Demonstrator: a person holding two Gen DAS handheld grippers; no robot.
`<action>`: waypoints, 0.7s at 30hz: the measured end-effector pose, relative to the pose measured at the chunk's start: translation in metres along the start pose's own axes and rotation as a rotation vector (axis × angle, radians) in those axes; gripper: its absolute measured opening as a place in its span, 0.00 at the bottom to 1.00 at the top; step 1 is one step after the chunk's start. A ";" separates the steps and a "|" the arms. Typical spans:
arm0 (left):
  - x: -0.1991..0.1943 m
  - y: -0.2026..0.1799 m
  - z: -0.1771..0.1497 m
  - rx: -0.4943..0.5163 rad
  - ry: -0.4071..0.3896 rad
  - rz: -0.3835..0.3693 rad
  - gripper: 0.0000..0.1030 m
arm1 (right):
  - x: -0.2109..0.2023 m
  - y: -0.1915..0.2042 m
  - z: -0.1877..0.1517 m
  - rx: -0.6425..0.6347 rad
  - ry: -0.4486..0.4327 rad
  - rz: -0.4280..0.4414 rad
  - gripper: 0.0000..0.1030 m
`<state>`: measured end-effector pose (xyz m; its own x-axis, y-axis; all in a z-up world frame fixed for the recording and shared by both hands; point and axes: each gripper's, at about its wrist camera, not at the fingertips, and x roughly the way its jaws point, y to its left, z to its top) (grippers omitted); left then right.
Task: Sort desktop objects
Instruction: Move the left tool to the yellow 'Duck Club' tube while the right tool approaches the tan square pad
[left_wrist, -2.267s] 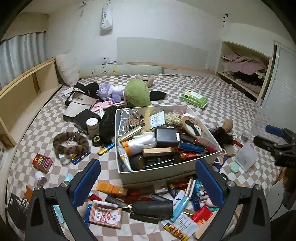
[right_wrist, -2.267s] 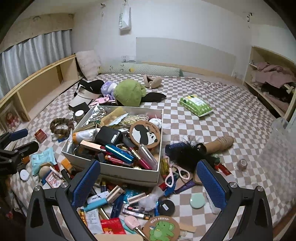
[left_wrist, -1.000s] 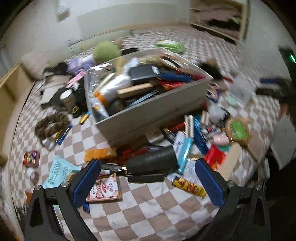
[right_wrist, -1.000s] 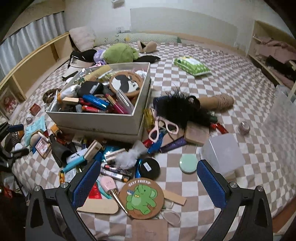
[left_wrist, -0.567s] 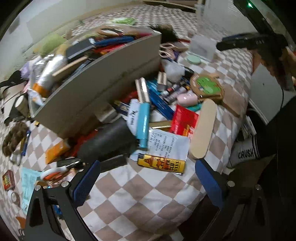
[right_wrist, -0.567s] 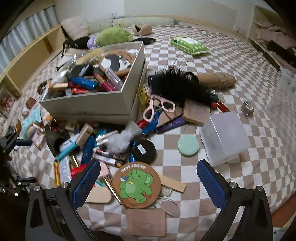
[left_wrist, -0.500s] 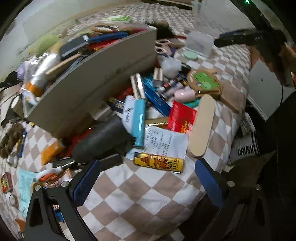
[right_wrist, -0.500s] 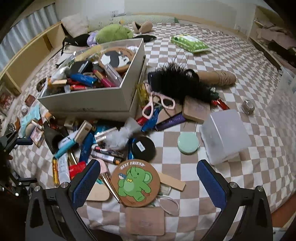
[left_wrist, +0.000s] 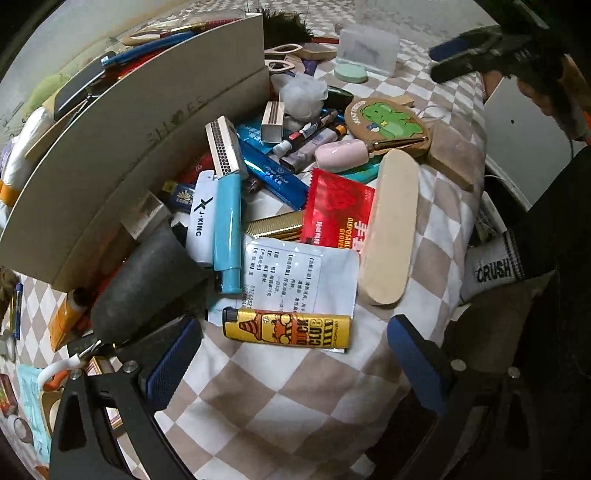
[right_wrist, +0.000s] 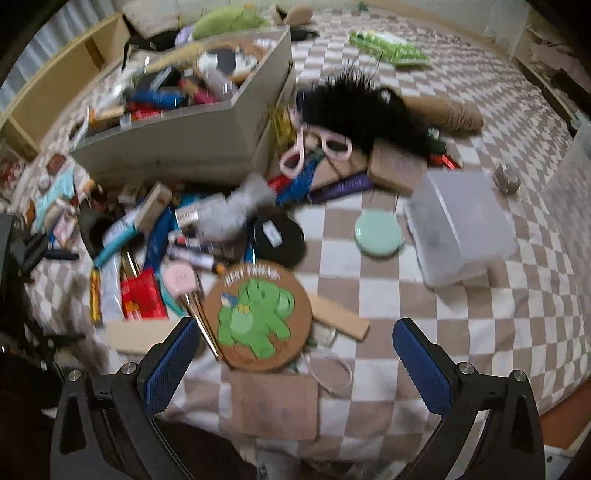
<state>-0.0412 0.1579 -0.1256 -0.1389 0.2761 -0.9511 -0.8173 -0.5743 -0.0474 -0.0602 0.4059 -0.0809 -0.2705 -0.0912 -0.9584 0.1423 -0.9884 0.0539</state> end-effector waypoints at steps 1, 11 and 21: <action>0.002 0.000 0.000 0.001 0.003 0.000 0.98 | 0.002 0.000 -0.004 -0.002 0.014 0.006 1.00; 0.020 -0.005 0.001 0.061 0.045 -0.001 0.86 | 0.025 0.008 -0.050 -0.085 0.150 -0.008 1.00; 0.017 -0.005 -0.001 0.072 0.039 0.002 0.77 | 0.054 0.019 -0.065 -0.073 0.222 -0.023 1.00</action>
